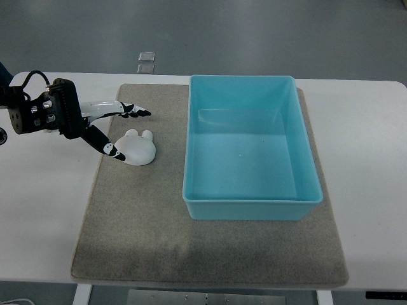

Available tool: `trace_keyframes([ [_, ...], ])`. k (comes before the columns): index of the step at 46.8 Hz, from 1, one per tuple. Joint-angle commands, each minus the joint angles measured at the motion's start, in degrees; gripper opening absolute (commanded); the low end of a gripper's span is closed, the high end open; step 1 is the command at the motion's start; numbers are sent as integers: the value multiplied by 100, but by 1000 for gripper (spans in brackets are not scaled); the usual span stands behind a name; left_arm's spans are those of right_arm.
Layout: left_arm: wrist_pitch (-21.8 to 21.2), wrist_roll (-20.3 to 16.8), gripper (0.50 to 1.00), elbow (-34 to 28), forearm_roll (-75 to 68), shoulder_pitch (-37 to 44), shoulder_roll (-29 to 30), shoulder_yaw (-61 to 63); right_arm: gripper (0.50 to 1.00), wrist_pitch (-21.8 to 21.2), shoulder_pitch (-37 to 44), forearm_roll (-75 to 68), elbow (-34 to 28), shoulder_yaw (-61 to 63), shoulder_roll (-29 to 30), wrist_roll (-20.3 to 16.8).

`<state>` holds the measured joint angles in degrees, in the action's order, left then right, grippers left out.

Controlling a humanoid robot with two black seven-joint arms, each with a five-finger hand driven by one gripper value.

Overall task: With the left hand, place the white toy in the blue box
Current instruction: 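Lower the left hand and close its fingers around the white bunny toy, then lift the toy with the left hand and carry it over the blue box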

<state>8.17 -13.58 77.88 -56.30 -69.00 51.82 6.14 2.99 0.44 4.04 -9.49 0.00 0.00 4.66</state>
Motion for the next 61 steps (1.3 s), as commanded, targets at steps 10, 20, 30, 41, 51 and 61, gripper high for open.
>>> trace_keyframes([
  [10, -17, 14, 973, 8, -452, 0, -23, 10, 936, 0, 0, 0, 0, 0, 0, 0],
  [20, -88, 49, 928, 8, -505, 9, -50, 54, 936, 0, 0, 0, 0, 0, 0, 0],
  [30, -369, 128, 879, 8, -856, 44, -252, 186, 936, 0, 0, 0, 0, 0, 0, 0],
  [41, -413, 137, 827, -19, -909, 79, -392, 186, 936, 0, 0, 0, 0, 0, 0, 0],
  [51, -553, 356, 607, -36, -918, 79, -498, 264, 936, 0, 0, 0, 0, 0, 0, 0],
  [61, -712, 550, 500, -45, -927, 53, -586, 379, 936, 0, 0, 0, 0, 0, 0, 0],
])
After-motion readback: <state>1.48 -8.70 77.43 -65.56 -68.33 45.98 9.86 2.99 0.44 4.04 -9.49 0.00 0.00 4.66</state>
